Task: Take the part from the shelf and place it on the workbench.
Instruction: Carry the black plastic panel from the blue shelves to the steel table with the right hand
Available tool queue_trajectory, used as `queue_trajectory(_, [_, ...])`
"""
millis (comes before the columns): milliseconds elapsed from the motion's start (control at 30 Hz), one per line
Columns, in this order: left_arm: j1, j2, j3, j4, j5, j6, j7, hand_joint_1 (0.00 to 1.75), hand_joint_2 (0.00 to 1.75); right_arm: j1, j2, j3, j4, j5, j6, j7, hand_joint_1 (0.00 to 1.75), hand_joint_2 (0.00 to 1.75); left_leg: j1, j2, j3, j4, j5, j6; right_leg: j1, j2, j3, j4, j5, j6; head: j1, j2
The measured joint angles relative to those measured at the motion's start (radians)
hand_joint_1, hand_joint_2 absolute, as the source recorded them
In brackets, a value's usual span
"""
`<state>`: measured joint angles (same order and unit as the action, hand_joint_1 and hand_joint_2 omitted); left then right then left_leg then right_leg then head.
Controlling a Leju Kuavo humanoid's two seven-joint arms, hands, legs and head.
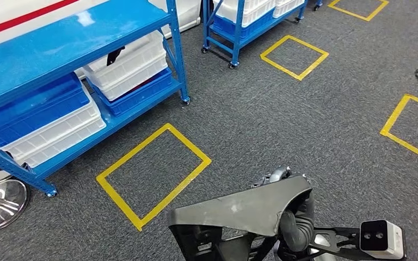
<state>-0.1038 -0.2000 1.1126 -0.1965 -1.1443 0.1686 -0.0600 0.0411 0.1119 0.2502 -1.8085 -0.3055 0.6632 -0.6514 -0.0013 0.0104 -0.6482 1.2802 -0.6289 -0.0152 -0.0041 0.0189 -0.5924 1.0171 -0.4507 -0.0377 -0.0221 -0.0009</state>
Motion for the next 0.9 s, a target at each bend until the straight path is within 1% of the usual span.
queue_trajectory(33, [0.0,0.002,0.0,0.0,0.0,0.001,0.002,0.0,1.75,0.002,-0.001,0.0,0.002,0.0,0.0,0.0,1.75,1.75,0.002,-0.001,-0.006,0.012,0.008,-0.001,0.0,0.013,-0.001,0.002,0.0,0.0,0.0,0.0])
queue_trajectory(67, [0.0,0.003,0.001,0.0,0.001,0.002,0.002,0.0,1.75,0.004,-0.002,0.0,0.004,0.0,0.0,0.0,1.75,1.75,0.003,-0.004,0.007,-0.016,0.035,0.0,0.0,0.027,-0.002,0.005,0.0,0.001,0.0,0.0])
queue_trajectory(100, [-0.001,0.005,0.001,0.0,0.0,0.003,0.004,0.0,1.75,0.005,-0.003,0.0,0.004,-0.001,0.0,-0.001,1.75,1.75,0.006,-0.012,0.035,-0.077,0.073,0.0,-0.001,0.04,-0.001,0.008,0.0,0.002,0.0,0.0])
queue_trajectory(133, [0.0,0.007,0.001,0.0,0.0,0.006,0.005,0.0,1.75,0.005,-0.003,0.0,0.005,-0.004,0.001,-0.001,1.75,1.75,0.009,-0.036,0.066,-0.147,0.105,0.002,-0.001,0.052,-0.003,0.01,0.0,0.005,0.0,0.0])
queue_trajectory(167, [0.001,0.008,0.001,0.0,0.001,0.009,0.006,0.0,1.75,0.004,-0.004,0.0,0.006,-0.007,0.002,-0.002,1.75,1.75,0.011,-0.059,0.091,-0.207,0.126,0.003,-0.001,0.065,-0.006,0.013,0.001,0.01,0.0,0.0])
queue_trajectory(200, [0.001,0.01,0.001,0.0,0.002,0.013,0.006,0.0,1.75,0.004,-0.004,0.0,0.008,-0.011,0.003,-0.003,1.75,1.75,0.012,-0.078,0.107,-0.246,0.136,0.005,-0.002,0.076,-0.01,0.014,0.004,0.016,0.001,0.0])
queue_trajectory(233, [0.002,0.011,0.001,0.0,0.005,0.017,0.006,0.0,1.75,0.003,-0.005,0.0,0.01,-0.015,0.005,-0.004,1.75,1.75,0.011,-0.089,0.112,-0.262,0.136,0.007,-0.004,0.086,-0.015,0.014,0.007,0.024,0.001,0.0])
queue_trajectory(267, [0.001,0.012,0.001,0.0,0.008,0.02,0.005,0.0,1.75,0.003,-0.005,-0.002,0.012,-0.017,0.006,-0.004,1.75,1.75,0.009,-0.082,0.113,-0.267,0.138,0.012,-0.006,0.097,-0.019,0.012,0.011,0.032,0.001,0.0])
queue_trajectory(300, [0.001,0.013,0.001,0.0,0.011,0.022,0.004,0.0,1.75,0.003,-0.006,-0.003,0.013,-0.019,0.008,-0.005,1.75,1.75,0.009,-0.071,0.114,-0.272,0.143,0.019,-0.008,0.102,-0.022,0.011,0.014,0.039,0.001,0.0])
queue_trajectory(333, [0.001,0.014,0.002,0.0,0.014,0.024,0.003,0.0,1.75,0.003,-0.007,-0.005,0.015,-0.02,0.009,-0.005,1.75,1.75,0.01,-0.06,0.116,-0.278,0.149,0.026,-0.008,0.092,-0.026,0.016,0.01,0.043,0.001,0.0])
queue_trajectory(367, [0.0,0.014,0.002,0.0,0.015,0.024,0.002,0.0,1.75,0.002,-0.008,-0.007,0.017,-0.021,0.011,-0.005,1.75,1.75,0.011,-0.047,0.118,-0.285,0.155,0.033,-0.007,0.07,-0.037,0.037,-0.005,0.047,0.003,0.0])
queue_trajectory(400, [0.0,0.015,0.002,0.0,0.015,0.024,0.001,0.0,1.75,0.001,-0.009,-0.009,0.019,-0.022,0.012,-0.005,1.75,1.75,0.011,-0.033,0.118,-0.29,0.159,0.039,-0.007,0.041,-0.057,0.08,-0.032,0.049,0.004,0.0])
queue_trajectory(433, [0.001,0.016,0.002,0.0,0.016,0.024,0.0,0.0,1.75,0.001,-0.009,-0.01,0.022,-0.023,0.013,-0.006,1.75,1.75,0.008,-0.019,0.117,-0.291,0.16,0.042,-0.007,0.013,-0.084,0.139,-0.066,0.051,0.006,0.0])
queue_trajectory(467, [0.003,0.018,0.003,0.0,0.019,0.024,-0.003,0.0,1.75,0.0,-0.01,-0.01,0.024,-0.023,0.013,-0.006,1.75,1.75,0.005,-0.005,0.116,-0.292,0.161,0.044,-0.008,-0.001,-0.114,0.205,-0.099,0.053,0.007,0.0])
queue_trajectory(500, [0.004,0.019,0.004,0.0,0.022,0.024,-0.005,0.0,1.75,0.0,-0.01,-0.011,0.026,-0.021,0.012,-0.007,1.75,1.75,0.003,0.009,0.114,-0.291,0.16,0.044,-0.01,-0.008,-0.137,0.257,-0.118,0.055,0.007,0.0])
queue_trajectory(533, [0.005,0.02,0.006,0.0,0.026,0.023,-0.009,0.0,1.75,0.001,-0.01,-0.012,0.028,-0.018,0.011,-0.008,1.75,1.75,0.002,0.023,0.114,-0.291,0.16,0.044,-0.011,-0.011,-0.144,0.277,-0.119,0.057,0.007,0.0])
queue_trajectory(567, [0.005,0.021,0.008,0.0,0.029,0.022,-0.012,0.0,1.75,0.001,-0.01,-0.013,0.028,-0.015,0.01,-0.008,1.75,1.75,0.002,0.036,0.114,-0.291,0.159,0.043,-0.012,-0.015,-0.134,0.263,-0.104,0.057,0.007,0.0])
queue_trajectory(600, [0.003,0.022,0.009,0.0,0.032,0.021,-0.015,0.0,1.75,0.0,-0.01,-0.014,0.028,-0.011,0.009,-0.008,1.75,1.75,0.002,0.047,0.114,-0.291,0.158,0.041,-0.012,-0.021,-0.105,0.215,-0.076,0.057,0.007,0.0])
queue_trajectory(633, [0.002,0.022,0.009,0.0,0.033,0.021,-0.017,0.0,1.75,0.0,-0.01,-0.015,0.028,-0.008,0.009,-0.008,1.75,1.75,0.001,0.057,0.116,-0.29,0.156,0.039,-0.012,-0.035,-0.065,0.147,-0.046,0.056,0.007,0.0])
queue_trajectory(667, [0.001,0.022,0.009,0.0,0.033,0.021,-0.018,0.0,1.75,-0.002,-0.01,-0.015,0.028,-0.005,0.008,-0.007,1.75,1.75,-0.001,0.065,0.118,-0.289,0.153,0.035,-0.007,-0.055,-0.029,0.083,-0.027,0.053,0.007,0.0])
queue_trajectory(700, [0.0,0.023,0.009,0.0,0.033,0.021,-0.019,0.0,1.75,-0.004,-0.009,-0.016,0.027,-0.003,0.005,-0.006,1.75,1.75,-0.003,0.073,0.119,-0.287,0.15,0.03,-0.004,-0.07,-0.004,0.036,-0.016,0.048,0.006,0.0])
queue_trajectory(733, [0.0,0.024,0.009,0.0,0.032,0.02,-0.02,0.0,1.75,-0.006,-0.008,-0.018,0.027,0.001,0.002,-0.005,1.75,1.75,-0.006,0.081,0.12,-0.286,0.148,0.025,0.0,-0.078,0.008,0.01,-0.014,0.042,0.006,0.0])
queue_trajectory(767, [0.0,0.025,0.009,0.0,0.03,0.018,-0.021,0.0,1.75,-0.006,-0.007,-0.019,0.026,0.006,-0.005,-0.005,1.75,1.75,-0.008,0.089,0.121,-0.285,0.145,0.019,0.004,-0.076,0.009,0.004,-0.017,0.037,0.005,0.0])
queue_trajectory(800, [-0.001,0.026,0.009,0.0,0.027,0.016,-0.021,0.0,1.75,-0.004,-0.005,-0.021,0.025,0.013,-0.012,-0.006,1.75,1.75,-0.007,0.098,0.123,-0.284,0.143,0.014,0.003,-0.064,0.007,0.003,-0.015,0.031,0.004,0.0])
queue_trajectory(833, [-0.002,0.029,0.009,0.0,0.024,0.014,-0.022,0.0,1.75,-0.001,-0.004,-0.022,0.022,0.02,-0.019,-0.008,1.75,1.75,-0.005,0.092,0.123,-0.279,0.138,0.008,0.003,-0.054,0.007,0.002,-0.014,0.026,0.004,0.0])
queue_trajectory(867, [-0.002,0.031,0.009,0.0,0.022,0.011,-0.021,0.0,1.75,0.003,-0.002,-0.023,0.017,0.027,-0.027,-0.011,1.75,1.75,-0.003,0.074,0.118,-0.263,0.124,0.002,0.001,-0.043,0.007,0.0,-0.012,0.021,0.004,0.0])
queue_trajectory(900, [-0.003,0.033,0.009,0.0,0.021,0.008,-0.02,0.0,1.75,0.007,0.0,-0.023,0.011,0.032,-0.031,-0.014,1.75,1.75,0.0,0.05,0.103,-0.228,0.1,-0.003,-0.001,-0.034,0.008,-0.002,-0.01,0.016,0.004,0.0])
